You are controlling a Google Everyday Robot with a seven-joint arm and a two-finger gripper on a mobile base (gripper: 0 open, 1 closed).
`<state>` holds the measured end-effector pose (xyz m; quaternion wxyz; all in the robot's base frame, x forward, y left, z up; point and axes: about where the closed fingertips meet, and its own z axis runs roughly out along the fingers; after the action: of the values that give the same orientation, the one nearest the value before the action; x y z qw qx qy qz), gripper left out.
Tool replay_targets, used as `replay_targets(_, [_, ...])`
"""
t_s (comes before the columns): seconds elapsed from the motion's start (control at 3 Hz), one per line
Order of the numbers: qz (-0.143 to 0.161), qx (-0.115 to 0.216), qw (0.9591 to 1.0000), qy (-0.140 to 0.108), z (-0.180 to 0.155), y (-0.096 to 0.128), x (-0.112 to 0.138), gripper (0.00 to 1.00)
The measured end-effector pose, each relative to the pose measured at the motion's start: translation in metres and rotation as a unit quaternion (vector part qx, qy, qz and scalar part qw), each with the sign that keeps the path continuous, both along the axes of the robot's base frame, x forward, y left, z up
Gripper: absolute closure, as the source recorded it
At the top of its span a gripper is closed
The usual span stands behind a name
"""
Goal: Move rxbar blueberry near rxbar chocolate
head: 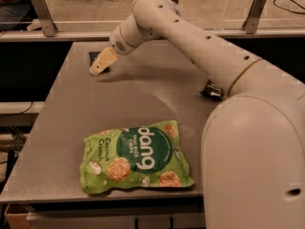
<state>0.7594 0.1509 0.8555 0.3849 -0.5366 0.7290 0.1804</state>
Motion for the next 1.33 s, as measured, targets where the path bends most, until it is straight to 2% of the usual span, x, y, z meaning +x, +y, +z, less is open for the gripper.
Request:
replay_targets(0.33, [0.008,0.02,0.9997,0.007,-0.005,0.022,0.007,0.0])
replay_targets(0.67, [0.008,0.026,0.9994,0.023,-0.017,0.033,0.009,0.18])
replay_targets(1.0, [0.007,0.03,0.999,0.033,-0.025,0.037,0.008,0.41])
replay_targets(1.33, [0.009,0.033,0.9989,0.033,-0.022,0.038,0.006,0.64])
